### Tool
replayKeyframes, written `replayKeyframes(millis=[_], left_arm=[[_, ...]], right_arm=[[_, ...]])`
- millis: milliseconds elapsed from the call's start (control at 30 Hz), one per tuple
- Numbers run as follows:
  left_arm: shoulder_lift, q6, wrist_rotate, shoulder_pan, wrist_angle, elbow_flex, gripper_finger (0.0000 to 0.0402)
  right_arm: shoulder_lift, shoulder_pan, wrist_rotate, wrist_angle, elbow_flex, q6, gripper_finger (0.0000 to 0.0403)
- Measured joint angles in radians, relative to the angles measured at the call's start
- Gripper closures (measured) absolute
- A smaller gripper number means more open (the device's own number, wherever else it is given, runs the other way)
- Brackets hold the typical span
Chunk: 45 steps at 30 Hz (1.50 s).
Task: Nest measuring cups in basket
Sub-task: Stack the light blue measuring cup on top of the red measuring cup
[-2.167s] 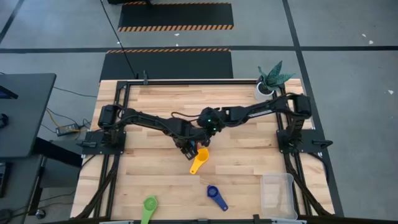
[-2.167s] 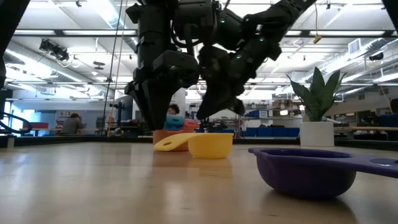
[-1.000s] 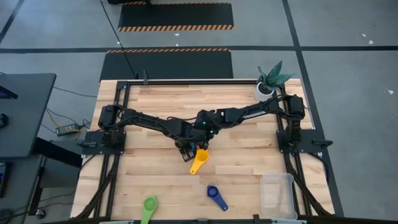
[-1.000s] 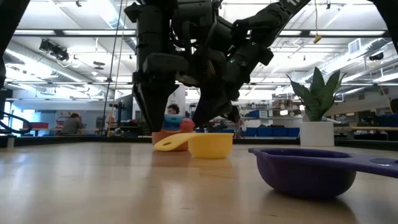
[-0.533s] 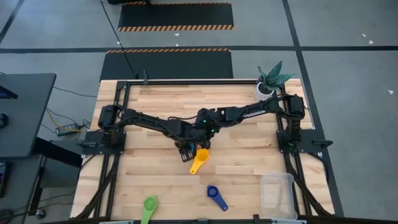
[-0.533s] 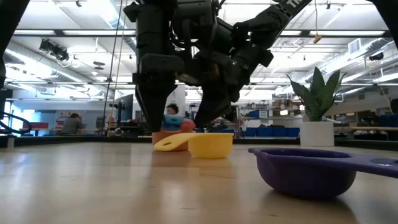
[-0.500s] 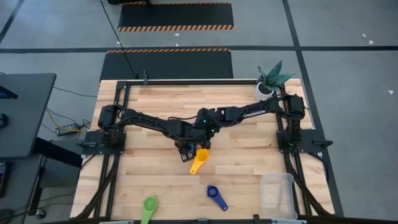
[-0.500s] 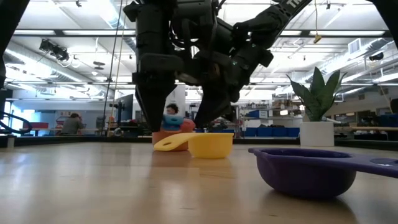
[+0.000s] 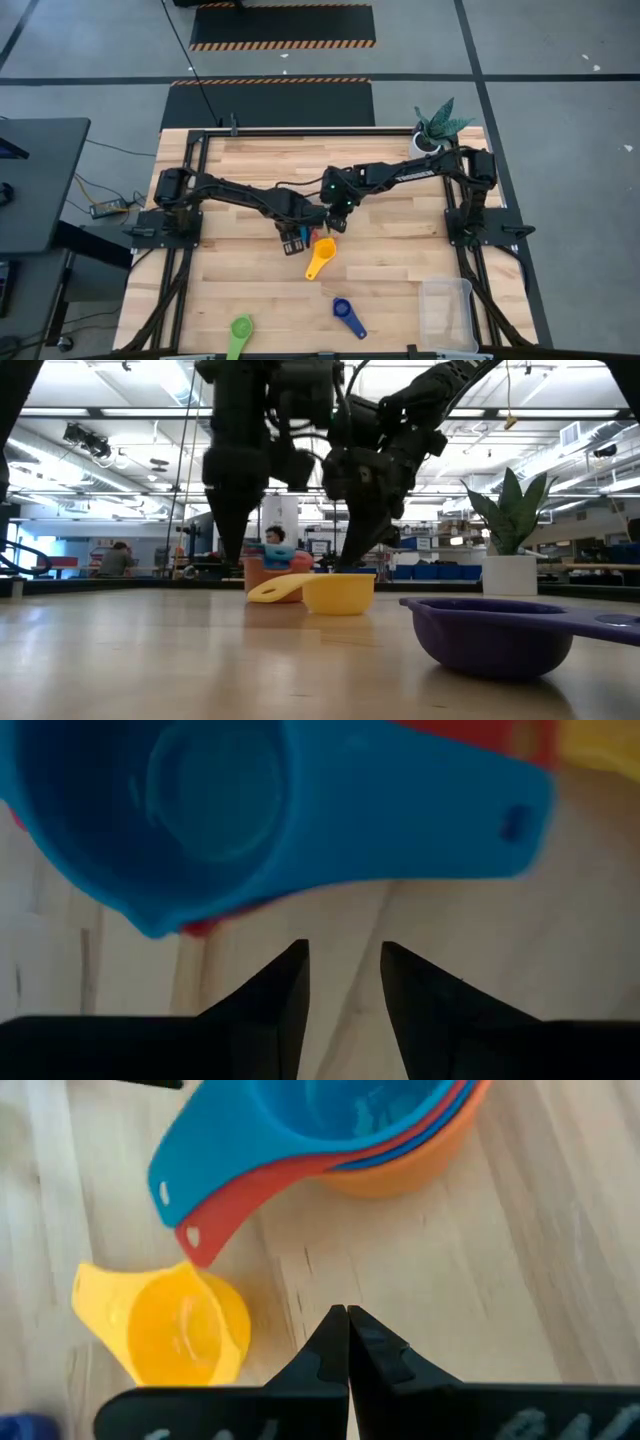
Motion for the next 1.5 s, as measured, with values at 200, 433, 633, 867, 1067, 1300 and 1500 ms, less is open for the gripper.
replayKeyframes(millis=[200, 433, 633, 867, 1067, 1300, 1500], left_arm=[[-0.095, -0.009, -0.003, -0.028, -0.011, -0.001, 0.0269], [-0.206, -0.073, -0.002, -0.079, -0.054, -0.003, 0.0269], [-0.258, -0.141, -0.047, -0.118, -0.078, -0.003, 0.0269], [-0.274, -0.21, -0.106, -0.13, -0.118, -0.005, 0.0269], [-0.28, -0.306, -0.147, -0.136, -0.053, -0.104, 0.0269], [-0.311, -0.306, -0.186, -0.061, 0.264, -0.28, 0.0269], [-0.327, -0.178, -0.193, 0.033, 0.432, -0.317, 0.0269]], right_arm=[[-0.015, 0.003, -0.014, -0.018, -0.001, -0.092, 0.0402], [-0.016, 0.025, -0.024, -0.023, -0.001, -0.092, 0.0402], [-0.015, 0.048, -0.025, 0.045, -0.001, -0.064, 0.0402], [-0.015, 0.048, -0.016, 0.056, -0.002, -0.057, 0.0403], [-0.014, 0.048, -0.007, 0.045, -0.003, -0.032, 0.0403], [-0.015, 0.039, -0.005, 0.036, -0.004, -0.031, 0.0403], [-0.016, 0.04, -0.013, 0.024, -0.003, -0.027, 0.0403]])
